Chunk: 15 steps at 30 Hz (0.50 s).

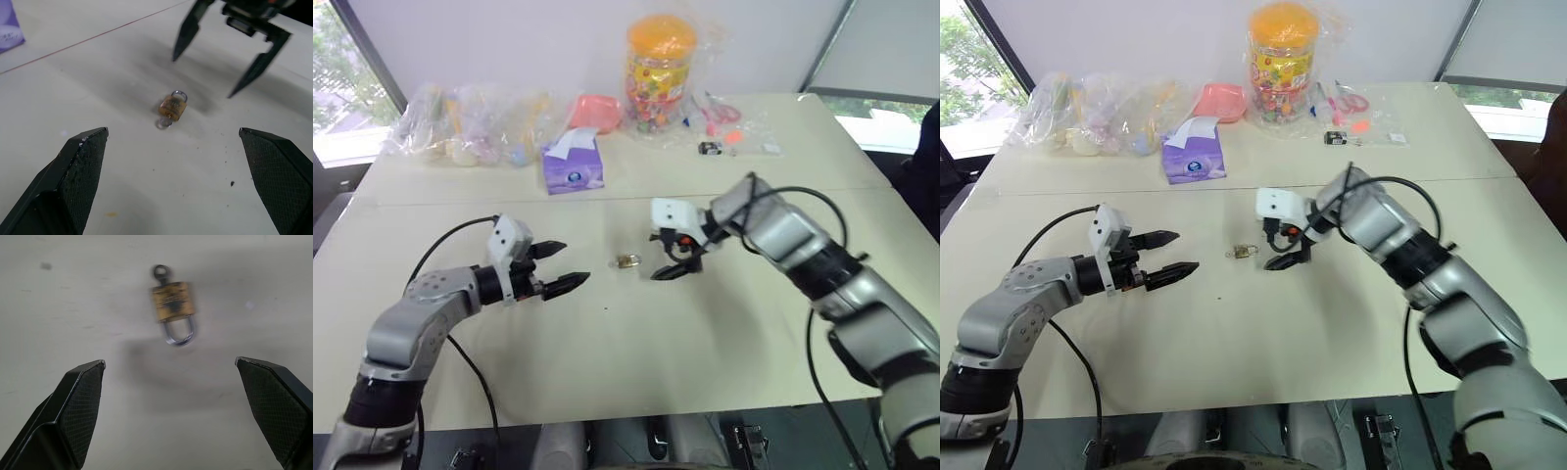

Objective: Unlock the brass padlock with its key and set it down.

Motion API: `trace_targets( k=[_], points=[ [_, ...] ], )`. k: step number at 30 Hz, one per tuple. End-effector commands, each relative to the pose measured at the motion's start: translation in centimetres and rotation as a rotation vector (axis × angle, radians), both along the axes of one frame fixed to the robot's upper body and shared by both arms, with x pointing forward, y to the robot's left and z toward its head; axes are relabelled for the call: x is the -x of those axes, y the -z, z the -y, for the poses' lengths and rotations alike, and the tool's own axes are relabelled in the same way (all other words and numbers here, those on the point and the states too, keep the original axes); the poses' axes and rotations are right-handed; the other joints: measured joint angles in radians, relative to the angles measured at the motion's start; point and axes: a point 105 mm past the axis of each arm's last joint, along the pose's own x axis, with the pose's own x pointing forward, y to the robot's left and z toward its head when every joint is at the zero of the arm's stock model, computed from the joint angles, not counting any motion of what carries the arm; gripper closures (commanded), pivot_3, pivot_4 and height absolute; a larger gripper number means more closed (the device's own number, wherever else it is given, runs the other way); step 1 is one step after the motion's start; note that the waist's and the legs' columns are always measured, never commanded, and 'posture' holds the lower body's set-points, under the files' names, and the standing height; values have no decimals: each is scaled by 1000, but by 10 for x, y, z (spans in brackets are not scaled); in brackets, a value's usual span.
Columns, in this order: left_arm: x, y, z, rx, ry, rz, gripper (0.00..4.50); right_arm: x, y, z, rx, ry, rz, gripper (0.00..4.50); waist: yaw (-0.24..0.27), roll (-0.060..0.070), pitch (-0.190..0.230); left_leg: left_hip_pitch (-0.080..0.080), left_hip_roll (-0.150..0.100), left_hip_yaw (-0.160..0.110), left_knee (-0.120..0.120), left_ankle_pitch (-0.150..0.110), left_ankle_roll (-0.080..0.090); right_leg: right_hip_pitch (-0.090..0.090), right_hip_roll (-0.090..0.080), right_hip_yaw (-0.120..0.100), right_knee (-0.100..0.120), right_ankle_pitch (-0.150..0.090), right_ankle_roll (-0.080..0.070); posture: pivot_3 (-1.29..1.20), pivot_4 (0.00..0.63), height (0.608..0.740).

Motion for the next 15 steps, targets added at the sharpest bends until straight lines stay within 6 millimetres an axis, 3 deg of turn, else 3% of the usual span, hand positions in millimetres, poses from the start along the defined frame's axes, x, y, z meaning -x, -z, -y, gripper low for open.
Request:
trace_targets(
  k=[1, 7, 15],
  points=[
    [3, -11, 0, -9, -4, 61, 20, -13, -7, -11, 8, -17, 14, 0, -1, 0, 0, 0, 0, 0, 0, 0, 0, 0, 0, 0, 0, 0, 0, 0, 150, 740],
    [6, -12, -6, -16, -35, 68, 20, -21, 5, -16, 52, -38, -10, 0, -3, 0, 0, 0, 0, 1, -1, 0, 0, 0, -3, 0, 0, 0, 0, 0, 150, 740],
    [7, -12, -7, -18, -44, 72, 20, -13, 18, -30, 72, -102, -14, 0, -8, 0, 0, 1, 0, 1, -1, 1, -1, 1, -2, 0, 1, 1, 0, 0, 150, 740]
  ],
)
